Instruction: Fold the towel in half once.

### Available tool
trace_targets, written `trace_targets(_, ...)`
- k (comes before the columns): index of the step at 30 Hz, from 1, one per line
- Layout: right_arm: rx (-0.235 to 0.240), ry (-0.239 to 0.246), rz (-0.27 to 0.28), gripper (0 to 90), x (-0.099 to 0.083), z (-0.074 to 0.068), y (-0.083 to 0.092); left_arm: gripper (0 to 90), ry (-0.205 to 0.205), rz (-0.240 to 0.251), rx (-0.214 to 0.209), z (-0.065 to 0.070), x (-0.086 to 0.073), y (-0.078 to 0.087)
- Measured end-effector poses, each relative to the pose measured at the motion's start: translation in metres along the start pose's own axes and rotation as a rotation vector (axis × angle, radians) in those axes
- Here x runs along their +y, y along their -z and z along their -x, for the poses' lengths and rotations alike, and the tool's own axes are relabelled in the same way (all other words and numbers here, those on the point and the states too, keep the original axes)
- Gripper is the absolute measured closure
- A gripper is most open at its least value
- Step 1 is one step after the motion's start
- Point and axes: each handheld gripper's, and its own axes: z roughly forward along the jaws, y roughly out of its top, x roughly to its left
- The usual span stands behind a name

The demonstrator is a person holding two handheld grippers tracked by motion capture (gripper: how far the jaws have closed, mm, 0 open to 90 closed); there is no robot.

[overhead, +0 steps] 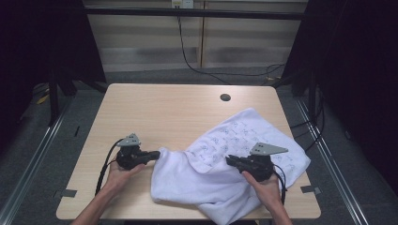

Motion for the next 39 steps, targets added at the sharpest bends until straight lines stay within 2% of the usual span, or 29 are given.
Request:
trace_targets(3, -0.007, 0.01, 0.013, 86.0, 0.003, -0.001, 0.009, 86.5, 0.006, 0.0, 0.009, -0.003, 0.002, -0.001)
trace_targets(4, -0.014, 0.017, 0.02, 86.1, 0.004, -0.003, 0.019, 90.0, 0.001, 0.001, 0.003, -0.005, 0.002, -0.001)
trace_targets(7, -0.01, 0.006, 0.031, 86.0, 0.001, -0.005, 0.027, 90.0, 0.009, 0.025, -0.008, -0.004, 0.006, 0.002)
trace_targets(8, -0.02, 0.015, 0.013, 86.1, -0.003, -0.006, 0.031, 81.9, 0.007, 0.017, -0.014, -0.004, 0.008, 0.001)
trace_targets(9, -0.03, 0.02, -0.003, 86.1, -0.007, -0.006, 0.032, 70.1, 0.001, -0.012, 0.014, -0.004, 0.009, -0.01)
trace_targets(11, -0.035, 0.005, -0.011, 86.1, -0.012, -0.003, 0.034, 62.2, 0.004, -0.021, 0.015, -0.005, 0.008, -0.015)
trace_targets(12, -0.037, -0.004, -0.01, 86.1, -0.015, -0.002, 0.035, 56.5, 0.01, -0.035, 0.031, -0.006, 0.006, -0.021)
trace_targets(13, -0.037, -0.004, -0.01, 86.1, -0.015, -0.002, 0.035, 56.5, 0.014, -0.053, 0.038, -0.007, 0.004, -0.026)
trace_targets(15, -0.035, -0.015, -0.017, 86.1, -0.021, 0.0, 0.034, 48.3, 0.002, -0.081, 0.04, -0.009, 0.002, -0.033)
trace_targets(18, -0.031, -0.018, -0.024, 86.0, -0.025, 0.001, 0.033, 43.8, 0.02, -0.081, 0.039, -0.012, 0.0, -0.037)
trace_targets(20, -0.031, -0.026, -0.031, 86.1, -0.029, 0.003, 0.033, 43.8, 0.003, -0.088, 0.045, -0.011, 0.0, -0.037)
trace_targets(21, -0.031, -0.026, -0.031, 86.1, -0.029, 0.003, 0.033, 43.8, -0.004, -0.092, 0.032, -0.009, 0.0, -0.038)
trace_targets(22, -0.032, -0.032, -0.035, 86.1, -0.031, 0.003, 0.032, 52.4, -0.018, -0.097, 0.023, -0.007, -0.001, -0.038)
trace_targets(23, -0.032, -0.032, -0.035, 86.1, -0.031, 0.003, 0.032, 52.4, -0.043, -0.108, 0.017, -0.003, -0.001, -0.039)
trace_targets(24, -0.028, -0.031, -0.042, 86.1, -0.033, 0.002, 0.031, 63.9, -0.07, -0.123, 0.009, 0.002, -0.001, -0.04)
trace_targets(25, -0.025, -0.032, -0.043, 86.1, -0.034, 0.002, 0.031, 71.3, -0.122, -0.155, -0.015, 0.012, 0.0, -0.042)
trace_targets(26, -0.026, -0.031, -0.043, 86.1, -0.033, 0.002, 0.031, 80.9, -0.123, -0.16, -0.023, 0.015, 0.0, -0.043)
trace_targets(27, -0.026, -0.031, -0.043, 86.1, -0.033, 0.002, 0.031, 85.6, -0.123, -0.16, -0.023, 0.015, 0.0, -0.043)
trace_targets(29, -0.026, -0.033, -0.035, 86.1, -0.032, 0.001, 0.031, 86.6, -0.122, -0.16, -0.021, 0.017, 0.0, -0.042)
trace_targets(30, -0.025, -0.026, -0.019, 86.1, -0.028, 0.0, 0.035, 87.2, -0.096, -0.105, -0.033, 0.015, 0.001, -0.032)
trace_targets(31, -0.024, -0.027, -0.008, 86.1, -0.026, -0.001, 0.037, 87.2, -0.096, -0.105, -0.033, 0.015, 0.001, -0.032)
trace_targets(32, -0.022, -0.022, 0.003, 86.1, -0.024, -0.002, 0.041, 87.2, -0.081, -0.071, -0.042, 0.014, 0.004, -0.024)
trace_targets(33, -0.022, -0.022, 0.003, 86.1, -0.024, -0.002, 0.041, 87.2, -0.072, -0.028, -0.052, 0.014, 0.007, -0.013)
trace_targets(35, -0.017, -0.015, 0.036, 86.1, -0.015, -0.01, 0.053, 87.3, -0.056, 0.065, -0.073, 0.015, 0.013, 0.011)
trace_targets(37, -0.012, -0.001, 0.042, 86.0, -0.012, -0.014, 0.058, 87.3, -0.063, 0.127, -0.086, 0.022, 0.017, 0.035)
trace_targets(39, 0.0, 0.01, 0.044, 86.0, -0.009, -0.025, 0.068, 87.3, -0.082, 0.154, -0.099, 0.032, 0.014, 0.059)
